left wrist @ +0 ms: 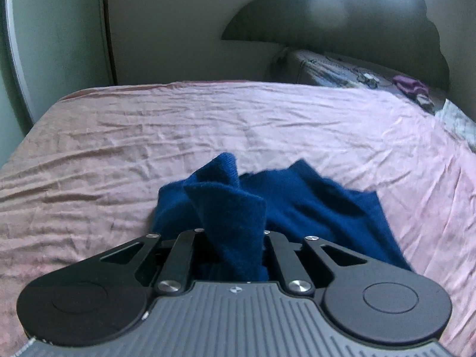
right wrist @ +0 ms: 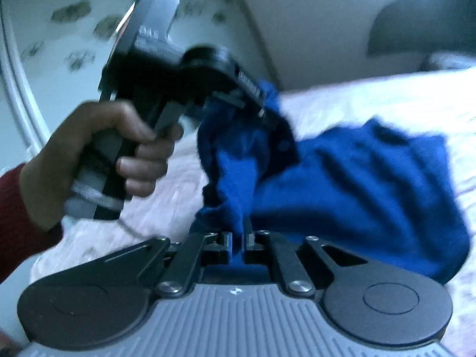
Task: Fold small clothes
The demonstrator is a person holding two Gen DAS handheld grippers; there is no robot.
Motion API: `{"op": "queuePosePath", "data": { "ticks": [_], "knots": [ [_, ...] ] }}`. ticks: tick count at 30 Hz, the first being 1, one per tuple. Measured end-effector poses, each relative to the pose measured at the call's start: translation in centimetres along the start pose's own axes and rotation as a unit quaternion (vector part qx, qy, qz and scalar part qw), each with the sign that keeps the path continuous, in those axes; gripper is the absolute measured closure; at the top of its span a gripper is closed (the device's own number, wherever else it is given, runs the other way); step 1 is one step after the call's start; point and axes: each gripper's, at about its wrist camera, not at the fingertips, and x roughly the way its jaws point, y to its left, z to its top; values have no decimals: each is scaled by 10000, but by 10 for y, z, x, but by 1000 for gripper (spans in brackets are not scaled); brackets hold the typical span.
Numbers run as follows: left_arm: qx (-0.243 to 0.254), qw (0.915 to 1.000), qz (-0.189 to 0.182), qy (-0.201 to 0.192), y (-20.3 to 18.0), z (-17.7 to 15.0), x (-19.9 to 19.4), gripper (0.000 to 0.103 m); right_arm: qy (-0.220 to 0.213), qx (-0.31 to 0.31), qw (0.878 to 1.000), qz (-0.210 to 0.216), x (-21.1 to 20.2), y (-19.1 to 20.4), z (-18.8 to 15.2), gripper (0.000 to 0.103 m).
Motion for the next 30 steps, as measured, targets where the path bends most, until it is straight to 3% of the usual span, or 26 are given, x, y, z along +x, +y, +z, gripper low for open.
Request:
{"op": "queuePosePath", "data": {
  "ticks": [3, 5, 7, 12, 14, 15, 16, 19, 24, 30],
  "knots": [
    [-60, 9999, -62, -68, 14, -9, -6, 94, 49, 370, 9989, 285, -3, -17, 6, 96],
    [-131, 9998, -101, -139, 24, -10, -11, 94, -248, 1129, 9913, 633, -10, -47, 16, 95],
    [-199, 9996, -132, -157, 33, -9, -13, 94, -458, 1744, 9814, 652, -10, -72, 30, 95],
    [-389, 9989, -198, -146, 44, -7, -14, 94, -118, 1927, 9806, 340, 37, -99, 67, 95],
    [-452, 9986, -221, -167, 48, -7, -14, 94, -332, 2201, 9725, 684, 40, -107, 71, 92],
    [-475, 9984, -234, -184, 50, -7, -14, 94, -394, 2037, 9728, 1032, 39, -103, 74, 92],
    [-497, 9983, -245, -190, 53, -6, -14, 94, -412, 1791, 9773, 1057, 35, -95, 73, 92],
    [-617, 9974, -308, -186, 58, -3, -10, 94, -255, 1149, 9909, 658, 27, -71, 65, 95],
    [-936, 9937, -557, -264, 53, 7, -4, 94, -303, 1293, 9898, 510, -4, -77, 38, 96],
    [-913, 9910, -850, -488, 7, 41, 0, 94, -866, 1151, 9890, 330, -45, -84, 46, 96]
  ]
}}
